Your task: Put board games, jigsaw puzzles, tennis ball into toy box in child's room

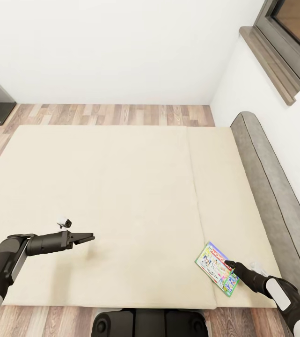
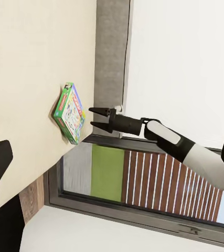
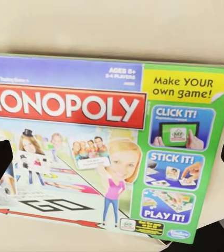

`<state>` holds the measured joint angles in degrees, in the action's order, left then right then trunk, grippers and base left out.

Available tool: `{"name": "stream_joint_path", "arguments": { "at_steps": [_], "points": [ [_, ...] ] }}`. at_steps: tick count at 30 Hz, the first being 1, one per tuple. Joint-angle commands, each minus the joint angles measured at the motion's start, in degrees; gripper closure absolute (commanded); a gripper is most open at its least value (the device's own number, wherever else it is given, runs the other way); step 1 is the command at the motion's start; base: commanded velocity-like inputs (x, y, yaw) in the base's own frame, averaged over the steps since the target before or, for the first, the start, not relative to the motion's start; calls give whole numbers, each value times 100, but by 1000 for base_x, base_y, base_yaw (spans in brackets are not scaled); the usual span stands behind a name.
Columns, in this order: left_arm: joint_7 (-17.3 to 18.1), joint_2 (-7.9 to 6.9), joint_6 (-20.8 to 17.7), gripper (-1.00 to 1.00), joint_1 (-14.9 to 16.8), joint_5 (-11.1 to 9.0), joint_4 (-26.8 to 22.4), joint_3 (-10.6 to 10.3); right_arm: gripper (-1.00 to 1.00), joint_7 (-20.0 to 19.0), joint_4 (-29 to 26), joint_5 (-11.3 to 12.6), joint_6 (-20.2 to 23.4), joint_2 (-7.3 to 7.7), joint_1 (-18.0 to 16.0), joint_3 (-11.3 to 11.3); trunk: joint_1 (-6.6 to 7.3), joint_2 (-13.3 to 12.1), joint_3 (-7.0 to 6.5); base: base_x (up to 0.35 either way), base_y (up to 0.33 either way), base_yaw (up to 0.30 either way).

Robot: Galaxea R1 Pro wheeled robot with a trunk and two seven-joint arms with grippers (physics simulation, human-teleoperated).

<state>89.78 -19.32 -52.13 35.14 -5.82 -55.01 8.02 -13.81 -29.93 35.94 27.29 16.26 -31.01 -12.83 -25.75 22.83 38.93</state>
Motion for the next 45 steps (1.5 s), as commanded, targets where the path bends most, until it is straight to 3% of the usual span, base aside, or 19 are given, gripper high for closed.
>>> {"name": "stream_joint_path", "arguments": {
  "at_steps": [1, 9, 17, 32, 45],
  "points": [
    [22, -2, -61, -100, 2, 2, -1, -2, -100, -16, -4, 10, 42, -2, -2, -28, -3, 9, 6, 0, 0, 0],
    [22, -2, -61, -100, 2, 2, -1, -1, -100, -126, -4, 10, 78, 26, 10, -33, -3, 9, 6, 0, 0, 0],
    [22, -2, -61, -100, 2, 2, 1, -2, -100, -629, 1, 23, 103, 101, 15, -35, -3, 9, 6, 0, 0, 0],
    [22, 28, -61, -100, 2, 2, 1, -2, -100, -687, 100, 36, 103, 131, 16, -52, -3, 9, 9, 0, 0, 0],
    [22, 42, -61, -100, 2, 2, -1, -2, -100, -668, 108, 36, 101, 132, 16, -53, -3, 9, 110, 0, 0, 0]
  ]
}}
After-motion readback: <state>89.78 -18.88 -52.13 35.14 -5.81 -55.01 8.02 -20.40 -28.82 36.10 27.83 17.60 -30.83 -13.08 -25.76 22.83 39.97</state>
